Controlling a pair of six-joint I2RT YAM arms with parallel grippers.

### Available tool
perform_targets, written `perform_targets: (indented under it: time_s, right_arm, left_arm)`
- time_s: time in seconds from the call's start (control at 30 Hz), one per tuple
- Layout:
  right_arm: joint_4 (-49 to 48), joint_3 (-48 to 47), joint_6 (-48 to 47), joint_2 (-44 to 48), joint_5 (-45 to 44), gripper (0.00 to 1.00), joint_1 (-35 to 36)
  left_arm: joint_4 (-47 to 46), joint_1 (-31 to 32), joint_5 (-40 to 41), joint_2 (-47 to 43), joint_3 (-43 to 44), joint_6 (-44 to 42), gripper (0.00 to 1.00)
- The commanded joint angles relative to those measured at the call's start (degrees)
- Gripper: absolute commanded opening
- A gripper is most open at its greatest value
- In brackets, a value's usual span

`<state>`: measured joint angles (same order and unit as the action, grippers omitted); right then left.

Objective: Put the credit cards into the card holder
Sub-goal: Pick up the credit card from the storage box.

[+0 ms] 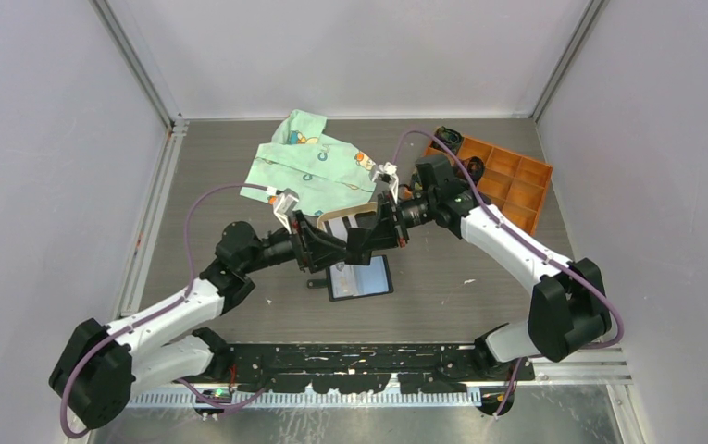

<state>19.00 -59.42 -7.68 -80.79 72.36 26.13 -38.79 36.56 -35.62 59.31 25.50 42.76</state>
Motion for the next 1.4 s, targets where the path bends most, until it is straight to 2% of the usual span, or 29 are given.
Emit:
perform_targets:
  time_s: [0.0, 0.2, 0.53, 0.7, 0.8, 0.87, 0.9, 0.93, 1.0, 1.03, 1.07, 1.1, 1.23, 1.37]
  right_arm:
    - [2.5, -1.8, -4.2, -0.1, 1.5, 0.01, 1.3]
    - [4.5, -2.1, -6.5, -0.3, 1.3, 0.01, 2.2]
    - [8.9, -3.0, -11.0, -0.6, -0.7, 0.01, 3.1]
    - [11.1, -3.5, -13.1, -1.3, -1.9, 0.01, 4.0]
    - [11.8, -3.9, -13.7, -1.6, -2.1, 0.01, 4.2]
    - [12.0, -3.9, -14.0, -1.6, -2.1, 0.01, 4.1]
    - [12.0, -3.9, -14.0, -1.6, -2.2, 0.01, 4.1]
    - [12.1, -3.9, -14.2, -1.6, -2.5, 0.07, 4.1]
    - [15.6, -4.4, -17.9, -1.3, -5.1, 0.33, 4.1]
    - [19.5, -5.5, -23.4, -1.0, -7.9, 0.45, 3.7]
    - [23.6, -6.5, -28.8, -0.6, -10.2, 0.53, 2.9]
    - [25.4, -6.6, -32.6, -0.1, -12.5, 0.56, 1.5]
    - [18.9, -0.2, -36.8, 3.4, -22.8, 0.56, -4.6]
    - [13.0, 6.0, -44.7, 2.6, -34.5, 0.47, -4.9]
  left_arm:
    - [8.5, -0.6, -0.7, -2.2, 5.5, -5.4, 0.46]
    - [10.1, -0.6, -4.1, 1.2, 8.7, -5.5, 0.43]
    - [13.8, -0.7, -7.3, 3.6, 11.7, -7.3, 0.26]
    - [13.5, -0.6, -7.6, 4.0, 11.9, -7.2, 0.25]
    - [13.1, -0.6, -8.2, 4.3, 11.9, -7.1, 0.13]
    - [13.1, -0.7, -8.9, 4.8, 11.9, -6.9, 0.01]
    - [13.0, -0.7, -9.3, 5.1, 11.9, -6.8, 0.0]
    - [13.0, -0.6, -9.6, 5.3, 11.8, -6.4, 0.0]
    - [13.8, -0.7, -8.4, 4.9, 11.4, -5.8, 0.0]
    - [14.7, -0.8, -7.0, 4.3, 10.9, -5.5, 0.0]
    - [15.4, -0.9, -5.0, 3.4, 10.0, -4.8, 0.0]
    - [15.6, -1.1, -1.9, 1.9, 8.1, -3.9, 0.0]
    - [14.5, -1.2, 8.3, -1.8, 0.0, 3.1, 0.0]
    - [10.4, -1.2, 12.9, -1.0, -6.0, 11.4, 0.0]
